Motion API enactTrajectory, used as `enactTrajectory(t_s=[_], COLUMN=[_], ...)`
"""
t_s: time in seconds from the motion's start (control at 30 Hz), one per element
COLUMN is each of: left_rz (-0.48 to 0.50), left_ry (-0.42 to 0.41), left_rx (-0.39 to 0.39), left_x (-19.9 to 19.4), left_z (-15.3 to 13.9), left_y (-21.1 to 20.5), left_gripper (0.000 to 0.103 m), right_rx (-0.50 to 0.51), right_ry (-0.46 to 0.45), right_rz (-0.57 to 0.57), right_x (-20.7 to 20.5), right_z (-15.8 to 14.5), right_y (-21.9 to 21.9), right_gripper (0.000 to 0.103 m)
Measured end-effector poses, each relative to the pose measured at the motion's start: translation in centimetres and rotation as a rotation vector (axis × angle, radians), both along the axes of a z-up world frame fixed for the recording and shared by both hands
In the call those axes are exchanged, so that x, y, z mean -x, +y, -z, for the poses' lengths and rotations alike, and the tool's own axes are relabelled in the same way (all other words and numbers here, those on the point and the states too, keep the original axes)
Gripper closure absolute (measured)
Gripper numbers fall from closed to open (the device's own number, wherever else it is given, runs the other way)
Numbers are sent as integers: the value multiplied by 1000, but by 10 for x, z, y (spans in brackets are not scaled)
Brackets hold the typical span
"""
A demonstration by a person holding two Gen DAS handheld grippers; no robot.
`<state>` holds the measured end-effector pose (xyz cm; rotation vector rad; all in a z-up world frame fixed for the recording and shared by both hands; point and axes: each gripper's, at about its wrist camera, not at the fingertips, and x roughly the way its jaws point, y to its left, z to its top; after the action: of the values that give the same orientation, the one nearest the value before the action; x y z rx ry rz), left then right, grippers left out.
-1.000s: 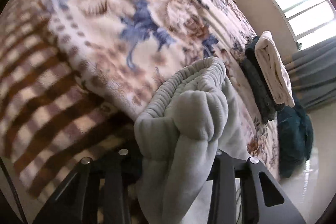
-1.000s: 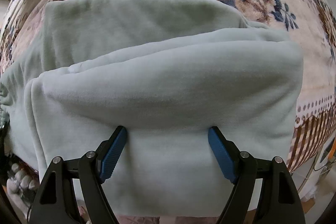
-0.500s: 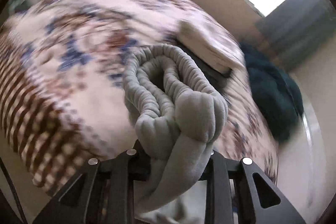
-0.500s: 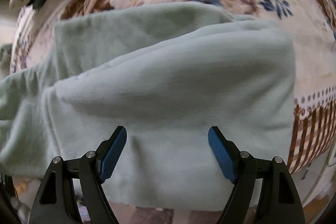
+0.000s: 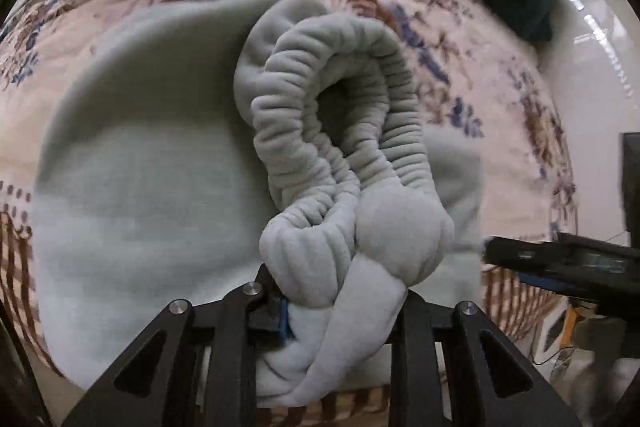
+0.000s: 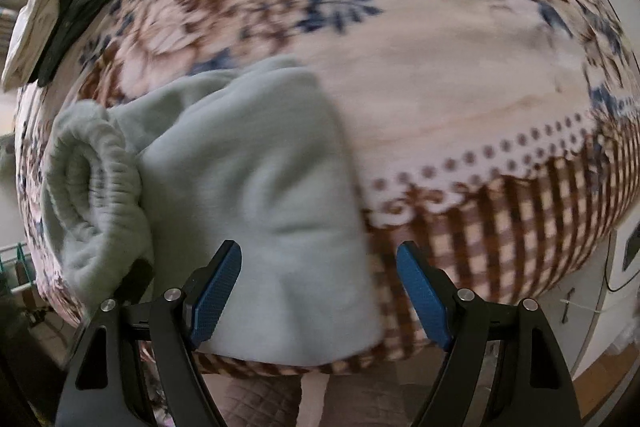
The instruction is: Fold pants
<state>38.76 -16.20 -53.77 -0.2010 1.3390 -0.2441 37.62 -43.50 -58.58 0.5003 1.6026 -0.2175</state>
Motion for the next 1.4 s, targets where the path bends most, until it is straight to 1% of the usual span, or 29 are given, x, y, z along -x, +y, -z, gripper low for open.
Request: enactTrajectory(t_s=[0.07,0.2,0.3,0.37,0.47,0.63,0.73,0.8,0.83,0.87,0.9,0.93,0.97,1.0,1.1,1.2,1.27,1.33,1.4], left_rz=[21,50,54,69,89,66,45,14,1,-14,-37,-61,-97,-125,-225,-304,-328,-361,-382], left_ry=[2,6,8,2,-7,-20,-28,-36,-44,-51,-64,-83,-98,-104,-124,-119,-87,-66,-42], left_rx=[-32,-79,-91,-119,-161,-179,-172,-148,-128,-116,-101,-81,-78,-83,-115,-175,-230,-248,-261], left_x=[-1,-3,1,3,4,4,4,8,10,12,14,17,19,20,19,13,8,4,3], left_z=[5,7,0,-2,-6,-20,-31,-46,-53,-61,-72,-83,-94,-101,-116,-111,-99,-88,-79], left_y=[-5,-9,-14,-15,-21,-17,-12,-2,3,9,18,28,41,51,90,125,142,159,170], left_gripper=[83,83,81,78,76,74,69,56,28,4,3,3,3,3,3,3,3,3,3], right_rx=[-3,-16,-28,-33,-38,-28,-37,-46,-53,-69,-93,-121,-138,-169,-248,-285,-299,-275,-186], right_ry=[-1,-5,-19,-26,-37,-53,-58,-63,-68,-78,-89,-98,-101,-111,-167,-225,-260,-276,-244], right_rz=[3,-5,-21,-34,-59,-89,-82,-77,-74,-69,-66,-64,-66,-68,-96,-142,-199,-288,-368], right_x=[4,8,8,1,-5,-10,-9,-9,-8,-8,-9,-10,-12,-16,-31,-46,-55,-65,-73], right_z=[0,1,-4,-4,-7,-11,-14,-17,-19,-21,-24,-26,-27,-29,-37,-45,-48,-41,-23], right_y=[-15,-26,-20,-11,-2,7,6,5,4,3,3,5,6,10,31,58,81,106,128], right_gripper=[21,21,21,21,21,21,21,21,21,21,21,17,12,10,10,9,9,9,9])
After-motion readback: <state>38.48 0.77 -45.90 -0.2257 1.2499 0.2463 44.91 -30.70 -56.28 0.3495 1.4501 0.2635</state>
